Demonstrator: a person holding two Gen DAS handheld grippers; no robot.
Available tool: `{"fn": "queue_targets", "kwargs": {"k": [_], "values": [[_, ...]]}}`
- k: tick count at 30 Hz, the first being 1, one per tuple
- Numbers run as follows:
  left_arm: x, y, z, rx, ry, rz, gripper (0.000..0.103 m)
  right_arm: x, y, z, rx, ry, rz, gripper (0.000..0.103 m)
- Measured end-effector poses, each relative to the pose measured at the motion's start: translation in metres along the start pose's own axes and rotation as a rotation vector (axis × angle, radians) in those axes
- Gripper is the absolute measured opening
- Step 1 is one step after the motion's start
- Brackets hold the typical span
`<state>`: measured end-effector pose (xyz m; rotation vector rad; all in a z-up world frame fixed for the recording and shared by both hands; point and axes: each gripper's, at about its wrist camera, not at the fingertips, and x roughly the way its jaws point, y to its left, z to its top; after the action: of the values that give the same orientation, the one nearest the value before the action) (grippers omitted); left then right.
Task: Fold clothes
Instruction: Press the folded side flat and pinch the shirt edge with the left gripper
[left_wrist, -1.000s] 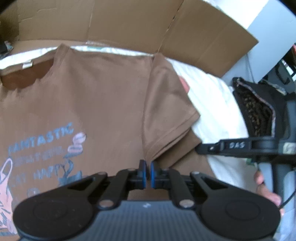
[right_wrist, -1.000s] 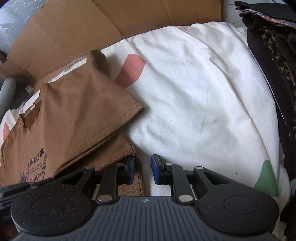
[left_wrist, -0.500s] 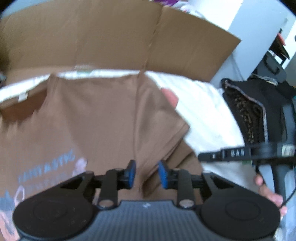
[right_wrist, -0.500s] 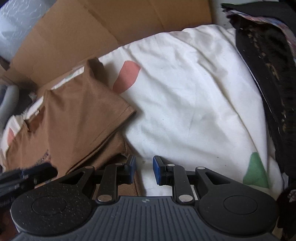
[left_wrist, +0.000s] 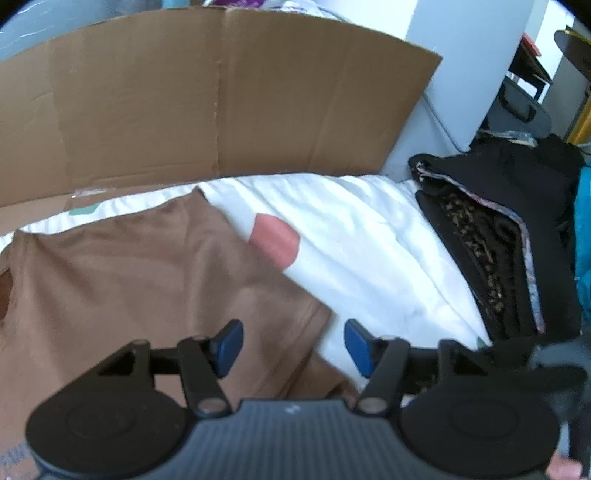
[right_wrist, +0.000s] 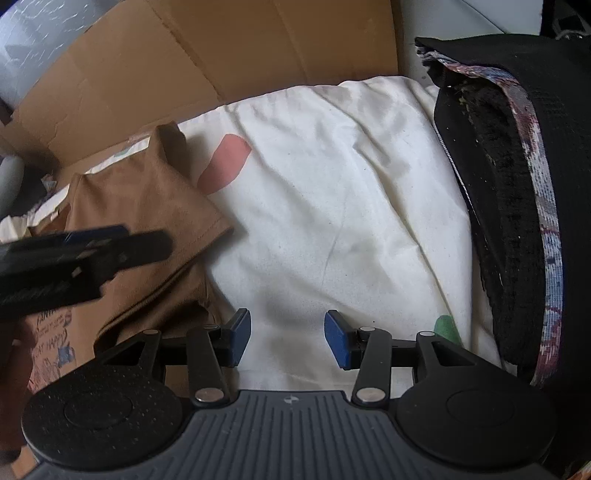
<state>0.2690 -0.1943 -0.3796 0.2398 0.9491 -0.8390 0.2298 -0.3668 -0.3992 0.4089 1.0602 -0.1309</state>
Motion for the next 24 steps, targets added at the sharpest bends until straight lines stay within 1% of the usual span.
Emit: {"fn": "queue_targets", "kwargs": {"k": [5, 7, 9, 10, 11, 13, 15, 16, 17, 24], "values": [[0.017, -0.011, 0.007, 0.031, 0.019, -0.003, 0.063, -0.002, -0.006, -0.004, 0.014, 0.023, 0.018, 0.052], [0.022, -0.015, 0.010, 0.032, 0.016, -0.005, 0.063, -0.003, -0.009, -0.006, 0.022, 0.027, 0.018, 0.057], [0.028, -0.019, 0.013, 0.038, 0.018, -0.010, 0.061, -0.004, -0.012, -0.007, 0.037, 0.028, 0.019, 0.057], [0.032, -0.022, 0.013, 0.045, 0.022, -0.008, 0.057, -0.005, -0.014, -0.008, 0.039, 0.029, 0.018, 0.057], [0.036, -0.024, 0.013, 0.053, 0.027, -0.005, 0.050, -0.006, -0.016, -0.009, 0.041, 0.030, 0.017, 0.057], [0.044, -0.027, 0.012, 0.056, 0.044, 0.003, 0.045, -0.007, -0.018, -0.010, 0.039, 0.030, 0.010, 0.057], [0.052, -0.026, 0.008, 0.051, 0.067, 0.024, 0.039, -0.008, -0.020, -0.010, 0.041, 0.031, 0.009, 0.057], [0.056, -0.026, 0.007, 0.050, 0.074, 0.040, 0.031, -0.008, -0.021, -0.010, 0.045, 0.030, 0.010, 0.057], [0.058, -0.025, 0.005, 0.050, 0.075, 0.052, 0.027, -0.008, -0.021, -0.010, 0.046, 0.030, 0.009, 0.057], [0.064, -0.027, 0.006, 0.066, 0.083, 0.089, 0.028, -0.007, -0.017, -0.011, 0.028, 0.031, -0.009, 0.057]]}}
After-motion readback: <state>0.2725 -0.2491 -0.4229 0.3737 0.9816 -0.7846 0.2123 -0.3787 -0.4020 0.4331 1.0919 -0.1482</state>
